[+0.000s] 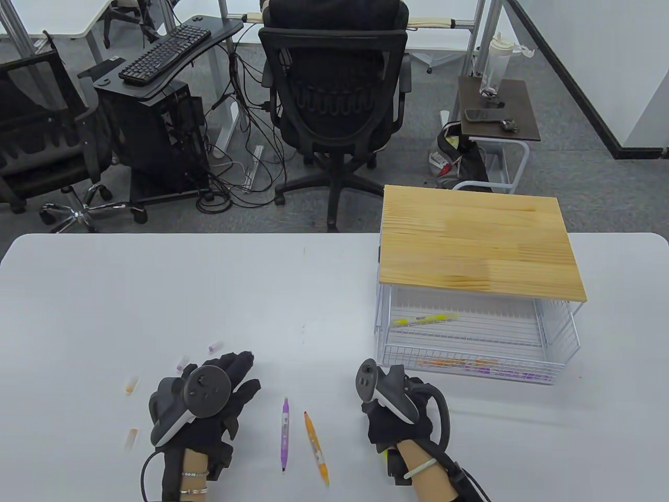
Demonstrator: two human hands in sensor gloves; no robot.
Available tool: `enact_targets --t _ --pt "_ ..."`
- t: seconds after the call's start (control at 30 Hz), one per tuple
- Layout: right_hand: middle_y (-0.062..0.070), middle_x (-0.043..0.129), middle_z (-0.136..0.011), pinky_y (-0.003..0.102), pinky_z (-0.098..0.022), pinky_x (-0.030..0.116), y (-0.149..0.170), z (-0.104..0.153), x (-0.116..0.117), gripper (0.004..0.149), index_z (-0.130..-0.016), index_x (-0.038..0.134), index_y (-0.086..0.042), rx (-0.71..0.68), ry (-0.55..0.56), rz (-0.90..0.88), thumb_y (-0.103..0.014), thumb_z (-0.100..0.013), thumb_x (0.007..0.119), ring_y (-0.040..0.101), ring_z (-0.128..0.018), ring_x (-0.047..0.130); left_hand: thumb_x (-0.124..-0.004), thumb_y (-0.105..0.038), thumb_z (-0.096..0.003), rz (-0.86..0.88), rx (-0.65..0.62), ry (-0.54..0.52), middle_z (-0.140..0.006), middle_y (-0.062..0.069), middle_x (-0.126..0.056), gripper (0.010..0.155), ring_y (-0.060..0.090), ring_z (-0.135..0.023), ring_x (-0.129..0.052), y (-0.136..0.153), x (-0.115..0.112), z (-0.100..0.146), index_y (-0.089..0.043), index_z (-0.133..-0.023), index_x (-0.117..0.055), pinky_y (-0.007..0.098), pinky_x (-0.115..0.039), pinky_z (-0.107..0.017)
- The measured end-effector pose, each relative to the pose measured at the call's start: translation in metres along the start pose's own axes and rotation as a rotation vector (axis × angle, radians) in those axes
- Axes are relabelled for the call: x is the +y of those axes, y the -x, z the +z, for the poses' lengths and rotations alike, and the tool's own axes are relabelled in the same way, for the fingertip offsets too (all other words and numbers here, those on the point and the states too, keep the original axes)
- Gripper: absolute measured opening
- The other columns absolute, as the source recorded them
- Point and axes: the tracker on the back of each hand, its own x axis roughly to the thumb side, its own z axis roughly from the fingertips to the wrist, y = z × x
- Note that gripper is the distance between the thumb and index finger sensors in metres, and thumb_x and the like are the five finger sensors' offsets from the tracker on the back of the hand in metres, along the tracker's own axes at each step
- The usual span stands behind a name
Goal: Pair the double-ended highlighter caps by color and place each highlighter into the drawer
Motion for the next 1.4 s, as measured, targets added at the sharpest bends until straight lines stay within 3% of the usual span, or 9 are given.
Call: enact_targets --t 0.17,0.37,0.5,0.6,0.73,1.13,1.27,1.4 --pt "0.025 0.048 -0.125 0.07 -0.077 0.044 0.001 0.017 -0.022 0.048 -0.088 0.081 -0.012 -0.079 0.092 -0.076 -0.048 -0.057 0.076 0.054 -0.11 0.053 -0.069 -0.054 -0.0468 -0.001 0.001 0.015 -0.109 0.009 -0.078 0.063 0.038 -0.097 -0.078 0.0 -0.004 -0.003 -0.029 -0.104 -0.071 0.068 -0.046 -0.073" --pt "0.021 0.056 -0.12 0.069 -0.078 0.043 0.005 0.029 -0.038 0.046 -0.096 0.073 -0.022 -0.176 0.109 -0.215 -0.05 -0.06 0.071 0.052 -0.107 0.058 -0.069 -0.054 -0.0469 0.0 -0.009 0.027 -0.109 0.009 -0.078 0.062 0.037 -0.097 -0.079 -0.001 -0.005 -0.004 -0.029 -0.104 -0.071 0.067 -0.046 -0.073" --pt "0.013 0.064 -0.113 0.067 -0.077 0.046 0.01 0.036 -0.047 0.045 -0.099 0.07 -0.027 -0.221 0.129 -0.281 -0.05 -0.06 0.07 0.046 -0.099 0.068 -0.069 -0.054 -0.047 0.008 0.004 0.018 -0.108 0.009 -0.079 0.062 0.037 -0.095 -0.081 0.004 -0.003 -0.004 -0.029 -0.104 -0.072 0.067 -0.048 -0.072" --pt "0.003 0.077 -0.101 0.064 -0.077 0.052 0.015 0.04 -0.053 0.045 -0.099 0.069 -0.028 -0.25 0.152 -0.32 -0.05 -0.061 0.07 0.038 -0.091 0.078 -0.069 -0.054 -0.0471 0.014 0.011 0.013 -0.108 0.009 -0.08 0.062 0.037 -0.094 -0.082 0.007 -0.002 -0.004 -0.028 -0.104 -0.072 0.067 -0.049 -0.072" --pt "-0.002 0.08 -0.094 0.061 -0.077 0.056 0.019 0.043 -0.059 0.046 -0.101 0.066 -0.028 -0.287 0.168 -0.382 -0.05 -0.061 0.071 0.03 -0.085 0.084 -0.069 -0.053 -0.047 0.017 0.028 -0.002 -0.107 0.009 -0.081 0.062 0.037 -0.092 -0.083 0.012 0.003 -0.002 -0.028 -0.103 -0.072 0.067 -0.051 -0.071" --pt "-0.01 0.075 -0.103 0.057 -0.082 0.056 0.029 0.061 -0.076 0.045 -0.103 0.052 -0.043 -0.36 0.296 -0.456 -0.046 -0.063 0.072 0.021 -0.094 0.083 -0.077 -0.047 -0.0458 -0.005 0.158 -0.101 -0.105 0.008 -0.084 0.06 0.035 -0.09 -0.086 0.048 0.026 0.015 -0.028 -0.103 -0.072 0.067 -0.052 -0.071" --pt "-0.013 0.075 -0.105 0.057 -0.083 0.055 0.029 0.064 -0.079 0.043 -0.101 0.053 -0.045 -0.371 0.327 -0.453 -0.046 -0.063 0.072 0.019 -0.096 0.082 -0.08 -0.043 -0.045 -0.043 0.195 -0.08 -0.104 0.006 -0.084 0.061 0.034 -0.091 -0.086 0.054 0.022 0.011 -0.027 -0.103 -0.072 0.067 -0.051 -0.072" --pt "-0.013 0.075 -0.104 0.057 -0.083 0.054 0.027 0.066 -0.082 0.043 -0.101 0.054 -0.044 -0.403 0.322 -0.486 -0.046 -0.063 0.073 0.02 -0.097 0.081 -0.083 -0.043 -0.0431 -0.15 0.195 0.042 -0.107 0.003 -0.081 0.067 0.032 -0.094 -0.083 0.047 0.003 -0.008 -0.031 -0.106 -0.065 0.066 -0.05 -0.073"
